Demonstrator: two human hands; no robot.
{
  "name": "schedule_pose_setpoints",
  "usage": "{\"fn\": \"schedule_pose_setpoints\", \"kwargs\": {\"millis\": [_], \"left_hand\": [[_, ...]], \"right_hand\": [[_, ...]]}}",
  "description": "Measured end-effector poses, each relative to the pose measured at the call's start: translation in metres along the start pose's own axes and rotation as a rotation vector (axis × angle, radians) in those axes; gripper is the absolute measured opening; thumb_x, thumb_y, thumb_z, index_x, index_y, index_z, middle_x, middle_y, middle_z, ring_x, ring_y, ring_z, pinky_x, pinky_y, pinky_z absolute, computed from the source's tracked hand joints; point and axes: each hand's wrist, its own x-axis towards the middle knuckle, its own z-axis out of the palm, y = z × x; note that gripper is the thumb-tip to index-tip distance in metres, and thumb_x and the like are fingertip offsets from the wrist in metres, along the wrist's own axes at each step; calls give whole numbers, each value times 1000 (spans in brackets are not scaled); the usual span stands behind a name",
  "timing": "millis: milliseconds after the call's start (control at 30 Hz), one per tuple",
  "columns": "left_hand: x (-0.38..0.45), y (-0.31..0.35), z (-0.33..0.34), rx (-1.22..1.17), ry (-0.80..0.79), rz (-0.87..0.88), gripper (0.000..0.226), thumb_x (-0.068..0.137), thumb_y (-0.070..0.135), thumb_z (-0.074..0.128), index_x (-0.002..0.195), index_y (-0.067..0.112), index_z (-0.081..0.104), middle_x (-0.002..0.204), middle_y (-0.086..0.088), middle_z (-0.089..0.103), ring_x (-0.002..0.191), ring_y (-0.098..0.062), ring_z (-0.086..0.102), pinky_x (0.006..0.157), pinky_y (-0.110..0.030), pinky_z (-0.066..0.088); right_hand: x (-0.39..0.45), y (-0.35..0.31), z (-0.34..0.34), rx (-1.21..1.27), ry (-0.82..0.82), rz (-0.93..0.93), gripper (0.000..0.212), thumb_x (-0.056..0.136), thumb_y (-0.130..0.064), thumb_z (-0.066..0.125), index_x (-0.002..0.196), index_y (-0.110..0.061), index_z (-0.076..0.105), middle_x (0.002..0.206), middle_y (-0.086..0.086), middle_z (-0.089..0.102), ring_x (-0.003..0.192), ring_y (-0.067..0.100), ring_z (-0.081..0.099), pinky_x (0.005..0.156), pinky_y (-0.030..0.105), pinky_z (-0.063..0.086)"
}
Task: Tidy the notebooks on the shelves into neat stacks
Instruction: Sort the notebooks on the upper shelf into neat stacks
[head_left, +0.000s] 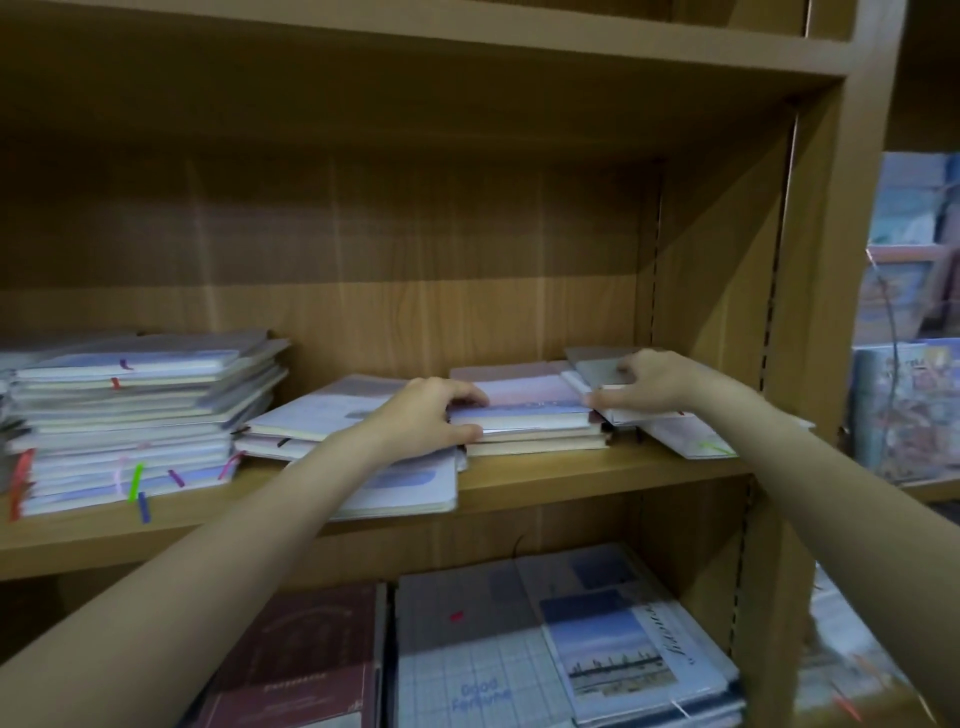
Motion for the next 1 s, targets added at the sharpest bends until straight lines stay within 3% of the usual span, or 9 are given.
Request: {"fn": "schedule_pose_setpoints", "kwargs": {"millis": [133,300,400,533,600,733,867,933,1000], "left_hand": [[0,2,-2,-19,-32,-28,40,87,27,64,125,20,57,125,6,58,115,-9,51,95,-19,37],[-5,0,1,26,-44,-12,42,89,25,59,129,18,52,126,2,57,114,-14,51,94,-21,36],[-10,-3,-5,-17,-25,-16,39,89,23,58,128,18,54,122,0,61,112,-14,54,96,-25,40],[-19,-6,-11,-163,84,-26,36,90,14,58,125,12,55,122,-1,61,112,-11,55,94,-18,39],[-24,-8,-10,-220,113,-44,42,88,17,61,129,13,51,125,-1,59,112,-11,54,93,-19,40],[-28,-11,-11,-195,61,-60,54,82,26,69,131,16,48,126,3,55,109,-10,53,89,-19,40],[-26,-12,-10,-157,34,-29,53,78,20,73,127,17,53,119,6,58,97,-5,55,79,-12,36],[-25,-10,-8,-150,44,-11,55,78,20,73,129,18,51,118,7,57,98,-5,53,78,-11,34],[-24,-8,-8,-148,44,2,51,83,18,68,131,17,50,122,2,58,106,-10,54,80,-12,34]], "right_hand": [[6,-17,0,-183,75,-46,37,83,-45,64,71,-16,44,73,1,47,61,14,43,51,25,32],[-7,-2,10,-453,372,-102,46,93,-45,46,58,-15,39,58,-1,38,61,18,45,57,26,35],[-17,-2,5,-507,434,-126,44,95,-49,40,68,-15,49,59,-3,41,63,19,52,59,26,42],[-34,-45,-18,-439,610,-380,46,96,-43,41,59,-17,39,53,-3,39,50,16,46,50,27,39],[-42,-74,-18,-348,496,-521,40,94,-49,42,71,-17,52,62,-2,52,58,15,54,57,28,47],[-46,-82,-4,-251,-10,-558,46,83,-53,55,104,-13,65,99,1,66,93,15,63,83,31,53],[-53,-45,-5,-223,-177,-314,76,77,-58,62,142,-27,36,145,-3,40,131,17,38,108,31,32],[-57,-39,1,-329,-126,-308,75,83,-48,64,145,-30,27,148,-3,36,133,17,36,109,30,30],[-63,-40,5,-417,75,-373,50,92,-34,55,139,-30,40,134,1,52,120,18,50,98,29,41]]}}
